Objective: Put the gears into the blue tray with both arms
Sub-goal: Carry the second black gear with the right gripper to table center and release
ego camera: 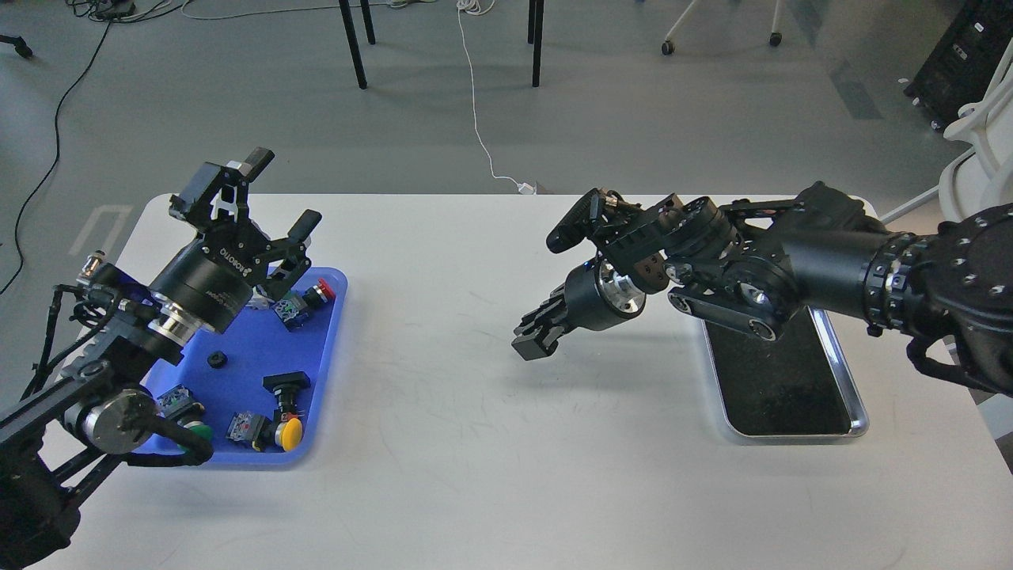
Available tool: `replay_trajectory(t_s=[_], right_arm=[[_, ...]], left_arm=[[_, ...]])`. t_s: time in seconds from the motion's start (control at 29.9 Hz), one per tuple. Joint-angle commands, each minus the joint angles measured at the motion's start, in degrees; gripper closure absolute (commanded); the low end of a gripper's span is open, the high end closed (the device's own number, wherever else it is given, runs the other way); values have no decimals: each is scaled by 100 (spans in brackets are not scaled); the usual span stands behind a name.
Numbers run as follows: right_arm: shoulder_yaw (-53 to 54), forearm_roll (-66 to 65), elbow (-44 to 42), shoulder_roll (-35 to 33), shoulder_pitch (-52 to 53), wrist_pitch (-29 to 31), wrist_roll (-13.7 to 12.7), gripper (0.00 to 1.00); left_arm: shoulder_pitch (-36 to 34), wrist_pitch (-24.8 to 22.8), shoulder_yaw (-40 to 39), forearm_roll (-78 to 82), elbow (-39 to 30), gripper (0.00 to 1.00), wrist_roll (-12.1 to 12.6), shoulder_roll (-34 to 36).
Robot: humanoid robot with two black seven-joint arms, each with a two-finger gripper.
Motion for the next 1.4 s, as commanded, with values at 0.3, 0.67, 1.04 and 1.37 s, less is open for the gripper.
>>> replay_trajectory(t_s=[0.3,0.67,1.04,1.37], right_arm=[[-423,517,-76,161,-346,-484,-2,79],[-423,604,-41,161,-382,-484,-2,59],[-11,1175,275,-83,4,-484,-2,16],[1650,3581,1031,-2149,-687,-475,-2,4]], left_arm=[[180,-7,-149,7,-19,2,0,87],[189,-7,-149,7,-19,2,0,95],[180,-33,-149,7,-28,2,0,113],[163,-191,-140,612,-19,2,0,95]])
